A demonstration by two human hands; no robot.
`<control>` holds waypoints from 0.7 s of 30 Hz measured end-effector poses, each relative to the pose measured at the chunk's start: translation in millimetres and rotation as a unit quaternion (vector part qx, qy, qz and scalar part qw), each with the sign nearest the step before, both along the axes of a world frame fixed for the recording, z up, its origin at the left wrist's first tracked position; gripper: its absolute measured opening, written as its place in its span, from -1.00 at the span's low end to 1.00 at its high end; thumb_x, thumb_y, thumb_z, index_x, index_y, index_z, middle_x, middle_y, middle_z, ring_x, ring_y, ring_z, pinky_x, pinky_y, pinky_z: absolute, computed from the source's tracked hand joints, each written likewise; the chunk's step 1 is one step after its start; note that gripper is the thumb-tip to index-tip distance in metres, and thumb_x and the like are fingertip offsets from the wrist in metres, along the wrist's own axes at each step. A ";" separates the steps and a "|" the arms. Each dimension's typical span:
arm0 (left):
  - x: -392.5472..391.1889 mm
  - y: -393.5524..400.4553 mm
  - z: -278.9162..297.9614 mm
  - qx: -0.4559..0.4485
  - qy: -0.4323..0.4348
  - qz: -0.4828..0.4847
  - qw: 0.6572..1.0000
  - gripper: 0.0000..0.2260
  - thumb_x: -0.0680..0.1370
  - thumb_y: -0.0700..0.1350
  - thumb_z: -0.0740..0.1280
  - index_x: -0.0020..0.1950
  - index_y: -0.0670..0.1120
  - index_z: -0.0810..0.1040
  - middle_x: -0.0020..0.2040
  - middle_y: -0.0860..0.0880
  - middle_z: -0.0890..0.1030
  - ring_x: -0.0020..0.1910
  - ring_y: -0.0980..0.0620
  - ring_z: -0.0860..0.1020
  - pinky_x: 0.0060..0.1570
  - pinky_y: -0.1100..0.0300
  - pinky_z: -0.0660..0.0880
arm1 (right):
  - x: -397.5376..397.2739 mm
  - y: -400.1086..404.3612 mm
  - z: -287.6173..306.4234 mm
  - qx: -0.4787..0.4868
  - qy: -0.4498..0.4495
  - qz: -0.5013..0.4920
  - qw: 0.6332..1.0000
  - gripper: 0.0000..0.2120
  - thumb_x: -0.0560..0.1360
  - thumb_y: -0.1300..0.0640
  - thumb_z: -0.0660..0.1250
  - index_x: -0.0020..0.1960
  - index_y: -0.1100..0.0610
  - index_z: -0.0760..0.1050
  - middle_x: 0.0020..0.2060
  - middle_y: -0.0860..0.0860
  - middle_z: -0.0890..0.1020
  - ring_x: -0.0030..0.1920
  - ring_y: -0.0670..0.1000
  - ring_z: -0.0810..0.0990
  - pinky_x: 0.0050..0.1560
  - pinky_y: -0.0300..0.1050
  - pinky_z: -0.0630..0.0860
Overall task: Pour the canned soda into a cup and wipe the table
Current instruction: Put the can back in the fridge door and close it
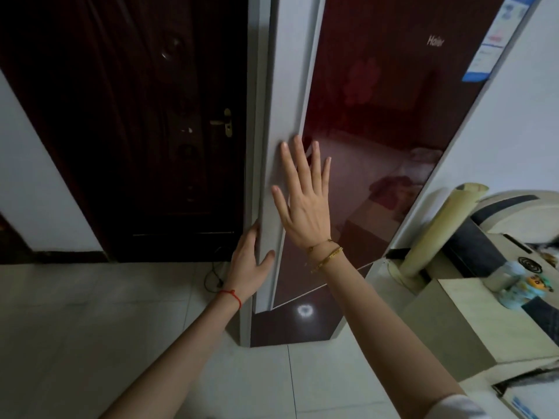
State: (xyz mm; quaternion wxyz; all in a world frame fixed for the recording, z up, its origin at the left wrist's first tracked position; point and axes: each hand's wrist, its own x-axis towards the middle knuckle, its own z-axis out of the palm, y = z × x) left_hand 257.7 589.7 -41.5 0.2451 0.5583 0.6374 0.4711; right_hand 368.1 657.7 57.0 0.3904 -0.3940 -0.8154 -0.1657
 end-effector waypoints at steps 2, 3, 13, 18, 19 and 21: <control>-13.7 12.8 0.3 0.001 0.008 -0.007 1.000 -0.39 0.56 -0.15 0.36 0.56 -0.02 0.19 0.50 0.01 0.33 0.46 0.06 0.32 0.32 0.31 0.21 | -14.4 12.6 3.7 0.000 -0.005 -0.003 1.000 -0.43 0.65 -0.05 0.08 0.57 0.11 0.02 0.57 0.10 0.04 0.57 0.18 -0.12 0.51 0.29 -0.04; -20.4 18.8 0.5 -0.001 0.014 -0.010 1.000 -0.40 0.56 -0.15 0.36 0.56 -0.03 0.20 0.49 0.01 0.34 0.46 0.05 0.33 0.31 0.32 0.21 | -20.6 19.0 4.7 0.000 -0.007 -0.006 1.000 -0.44 0.65 -0.05 0.08 0.57 0.11 0.02 0.57 0.09 0.03 0.57 0.18 -0.12 0.51 0.29 -0.03; -79.7 78.3 -5.7 -0.003 0.073 -0.048 0.996 -0.35 0.56 -0.10 0.36 0.58 -0.05 0.13 0.54 -0.04 0.25 0.52 -0.01 0.23 0.51 0.07 0.18 | -62.1 75.4 -1.9 -0.008 -0.013 -0.046 0.999 -0.42 0.65 0.01 0.15 0.58 0.10 0.00 0.58 0.06 0.02 0.58 0.15 -0.12 0.54 0.21 -0.04; -98.3 106.3 -8.4 0.007 0.090 -0.060 0.994 -0.34 0.57 -0.09 0.35 0.59 -0.07 0.11 0.56 -0.03 0.21 0.54 -0.02 0.18 0.52 -0.01 0.17 | -74.6 97.1 -9.1 -0.020 -0.020 -0.069 0.997 -0.40 0.65 -0.02 0.14 0.58 0.08 -0.03 0.58 0.05 0.00 0.58 0.15 -0.13 0.53 0.23 0.00; -100.5 111.2 -8.9 0.009 0.093 -0.061 0.994 -0.34 0.57 -0.10 0.35 0.59 -0.08 0.11 0.56 -0.04 0.21 0.54 -0.02 0.17 0.53 0.00 0.16 | -76.6 101.0 -9.1 -0.022 -0.023 -0.073 0.997 -0.40 0.65 -0.02 0.14 0.58 0.08 -0.03 0.58 0.05 0.00 0.58 0.14 -0.14 0.53 0.23 0.00; -104.0 118.9 -11.0 0.008 0.095 -0.059 0.994 -0.33 0.56 -0.10 0.35 0.60 -0.08 0.11 0.57 -0.04 0.19 0.55 -0.02 0.15 0.53 0.02 0.14 | -79.7 108.1 -9.0 -0.027 -0.027 -0.078 0.996 -0.39 0.65 -0.04 0.14 0.59 0.08 -0.04 0.58 0.05 -0.01 0.57 0.14 -0.15 0.53 0.23 -0.01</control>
